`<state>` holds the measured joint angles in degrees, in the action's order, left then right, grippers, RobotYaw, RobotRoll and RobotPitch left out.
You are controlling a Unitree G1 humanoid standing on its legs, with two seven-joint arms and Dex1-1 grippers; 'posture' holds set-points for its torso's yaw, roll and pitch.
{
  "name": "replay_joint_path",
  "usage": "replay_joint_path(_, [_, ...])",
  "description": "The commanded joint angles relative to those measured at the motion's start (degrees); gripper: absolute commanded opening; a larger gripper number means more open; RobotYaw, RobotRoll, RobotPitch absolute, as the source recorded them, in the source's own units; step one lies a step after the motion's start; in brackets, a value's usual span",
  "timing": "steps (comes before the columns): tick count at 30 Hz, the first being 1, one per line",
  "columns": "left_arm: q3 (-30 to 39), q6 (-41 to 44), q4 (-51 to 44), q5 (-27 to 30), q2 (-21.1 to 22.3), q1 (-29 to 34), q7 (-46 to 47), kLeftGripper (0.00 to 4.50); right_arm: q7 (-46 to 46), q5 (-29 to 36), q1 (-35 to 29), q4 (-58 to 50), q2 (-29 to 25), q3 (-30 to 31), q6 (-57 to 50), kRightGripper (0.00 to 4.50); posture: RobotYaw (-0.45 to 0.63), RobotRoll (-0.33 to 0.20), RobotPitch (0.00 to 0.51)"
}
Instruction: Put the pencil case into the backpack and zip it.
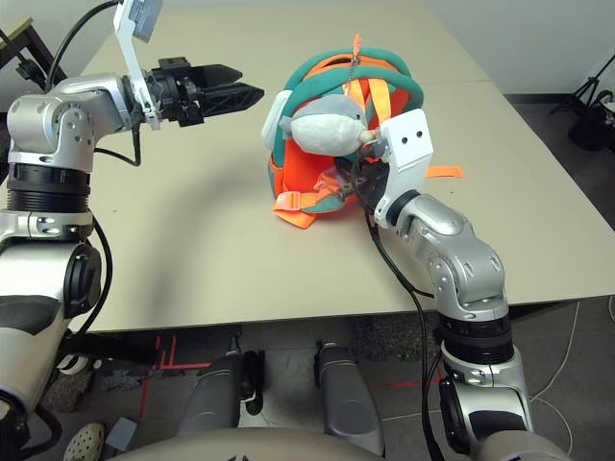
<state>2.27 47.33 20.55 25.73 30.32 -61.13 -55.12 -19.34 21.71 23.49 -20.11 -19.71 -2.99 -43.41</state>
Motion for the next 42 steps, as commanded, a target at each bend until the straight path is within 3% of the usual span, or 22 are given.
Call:
replay_joint_path(1, [0.71, 1.61, -2.27, 0.73, 1.10, 1.68, 0.39, 4.50, -0.65, -0.16, -1.08, 1.91, 0.09, 1.58, -1.12, 0.17, -0.21, 0.000, 0.149])
replay_joint_path(3, [0.97, 2.68, -2.85, 1.20, 1.19, 2.34, 0.55, 3.92, -0.78, -0.17, -0.94, 2.20, 0.08, 1.66, -0.97, 0.17, -0.20, 0.000, 0.149])
replay_joint_path(13, [-0.64, 2.01, -1.06, 0.45, -2.40, 3.69, 1.86, 0.00, -0.93, -0.23, -0.51, 2.91, 0.18, 2.05, -0.50, 0.17, -0.20, 0.000, 0.147])
replay_joint_path(27, [-3.95, -15.62, 28.80, -7.14, -14.11, -7.67, -0.81, 0.00, -0.99, -0.77, 0.30, 3.73, 0.19, 2.33, 0.14, 0.17, -0.21, 0.000, 0.143])
replay_joint_path(32, [-4.17, -18.74, 34.80, -9.05, -17.19, -10.14, -3.03, 0.00, -0.90, -0.99, 0.32, 3.68, 0.18, 2.47, 0.40, 0.17, -0.21, 0.000, 0.139])
replay_joint_path(36, [-3.02, -18.71, 34.88, -8.98, -16.65, -10.32, -4.39, 0.00, -0.81, -0.97, 0.12, 3.46, 0.20, 2.48, 0.41, 0.17, -0.22, 0.000, 0.138])
replay_joint_path(42, [1.63, -11.59, 28.06, -5.00, -11.52, -10.82, -5.98, 0.00, -0.87, -0.99, -0.22, 3.50, 0.05, 2.37, 0.55, 0.17, -0.21, 0.000, 0.137])
